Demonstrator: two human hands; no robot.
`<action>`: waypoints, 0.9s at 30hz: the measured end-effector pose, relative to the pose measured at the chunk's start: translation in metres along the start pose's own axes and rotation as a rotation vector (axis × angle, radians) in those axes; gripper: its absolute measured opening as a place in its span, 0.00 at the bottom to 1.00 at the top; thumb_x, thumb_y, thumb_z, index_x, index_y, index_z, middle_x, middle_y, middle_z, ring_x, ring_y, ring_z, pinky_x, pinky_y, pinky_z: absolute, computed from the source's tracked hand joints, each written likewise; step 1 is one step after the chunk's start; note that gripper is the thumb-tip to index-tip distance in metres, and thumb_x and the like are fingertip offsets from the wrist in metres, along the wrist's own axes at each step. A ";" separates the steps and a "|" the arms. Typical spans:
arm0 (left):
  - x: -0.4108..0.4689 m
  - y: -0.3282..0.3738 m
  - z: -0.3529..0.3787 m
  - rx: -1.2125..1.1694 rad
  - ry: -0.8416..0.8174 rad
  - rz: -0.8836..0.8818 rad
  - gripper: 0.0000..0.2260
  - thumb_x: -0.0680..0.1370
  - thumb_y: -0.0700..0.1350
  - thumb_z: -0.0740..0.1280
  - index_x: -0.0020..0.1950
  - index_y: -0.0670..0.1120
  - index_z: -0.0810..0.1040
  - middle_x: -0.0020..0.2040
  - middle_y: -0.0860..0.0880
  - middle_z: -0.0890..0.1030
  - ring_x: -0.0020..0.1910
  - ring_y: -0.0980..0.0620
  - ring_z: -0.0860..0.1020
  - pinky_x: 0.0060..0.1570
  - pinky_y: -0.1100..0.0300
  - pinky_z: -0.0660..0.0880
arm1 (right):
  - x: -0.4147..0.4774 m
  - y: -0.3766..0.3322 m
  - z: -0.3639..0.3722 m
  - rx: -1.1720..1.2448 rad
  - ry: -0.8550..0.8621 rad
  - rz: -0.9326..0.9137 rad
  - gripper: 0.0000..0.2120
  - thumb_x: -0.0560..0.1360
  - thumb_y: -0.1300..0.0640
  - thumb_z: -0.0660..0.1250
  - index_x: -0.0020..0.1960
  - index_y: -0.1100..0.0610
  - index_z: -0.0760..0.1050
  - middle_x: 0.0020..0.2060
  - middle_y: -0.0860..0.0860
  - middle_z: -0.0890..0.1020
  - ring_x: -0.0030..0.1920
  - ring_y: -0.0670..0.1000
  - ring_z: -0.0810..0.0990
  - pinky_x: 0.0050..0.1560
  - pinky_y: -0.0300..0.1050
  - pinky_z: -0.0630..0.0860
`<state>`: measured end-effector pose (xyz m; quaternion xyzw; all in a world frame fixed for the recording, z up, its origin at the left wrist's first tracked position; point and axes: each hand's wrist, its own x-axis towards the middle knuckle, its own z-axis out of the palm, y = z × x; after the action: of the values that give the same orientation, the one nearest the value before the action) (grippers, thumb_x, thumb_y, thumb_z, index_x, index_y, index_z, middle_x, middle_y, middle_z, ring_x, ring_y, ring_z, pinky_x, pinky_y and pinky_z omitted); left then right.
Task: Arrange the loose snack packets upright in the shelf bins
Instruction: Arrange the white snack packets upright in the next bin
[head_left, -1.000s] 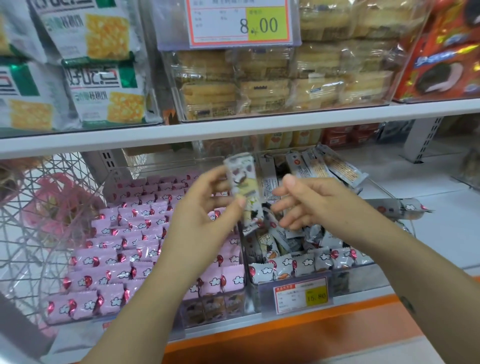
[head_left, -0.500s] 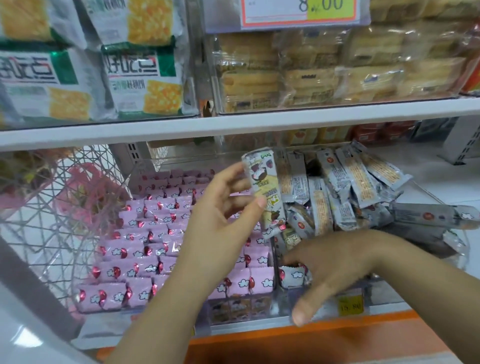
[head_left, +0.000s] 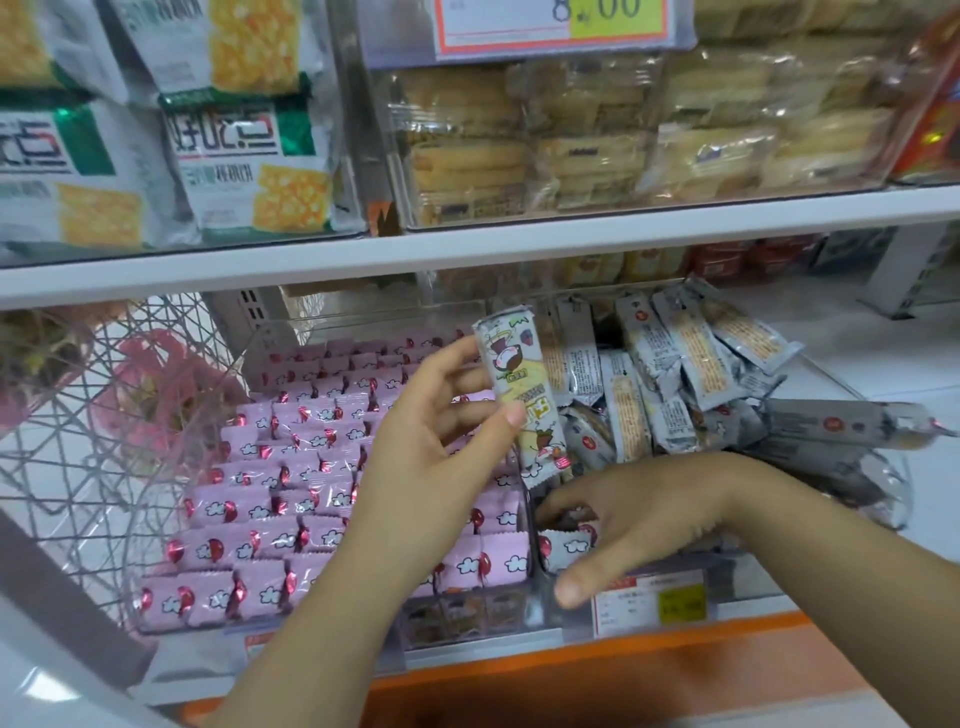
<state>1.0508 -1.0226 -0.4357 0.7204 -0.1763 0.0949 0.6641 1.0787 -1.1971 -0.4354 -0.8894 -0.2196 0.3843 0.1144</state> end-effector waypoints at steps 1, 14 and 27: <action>0.000 0.000 0.000 -0.005 0.009 0.000 0.19 0.74 0.42 0.69 0.54 0.65 0.68 0.51 0.62 0.76 0.46 0.69 0.79 0.40 0.76 0.72 | -0.003 0.000 -0.001 0.037 0.024 -0.017 0.41 0.68 0.33 0.64 0.75 0.49 0.57 0.74 0.44 0.60 0.71 0.44 0.63 0.70 0.40 0.61; 0.001 -0.004 0.002 0.009 -0.018 -0.006 0.19 0.67 0.53 0.68 0.55 0.66 0.69 0.48 0.70 0.77 0.48 0.67 0.79 0.43 0.74 0.74 | 0.012 0.000 -0.003 -0.123 -0.153 0.119 0.45 0.72 0.31 0.58 0.78 0.54 0.46 0.77 0.48 0.51 0.76 0.49 0.52 0.74 0.44 0.51; 0.001 -0.004 0.004 0.086 -0.044 0.014 0.25 0.75 0.43 0.69 0.60 0.68 0.63 0.52 0.63 0.74 0.48 0.66 0.78 0.44 0.72 0.74 | 0.000 -0.002 0.005 -0.026 -0.042 0.008 0.54 0.60 0.27 0.57 0.78 0.54 0.49 0.77 0.48 0.53 0.75 0.47 0.53 0.75 0.47 0.52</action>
<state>1.0533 -1.0265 -0.4398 0.7490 -0.1918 0.0910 0.6276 1.0747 -1.1951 -0.4379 -0.8834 -0.2232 0.4005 0.0967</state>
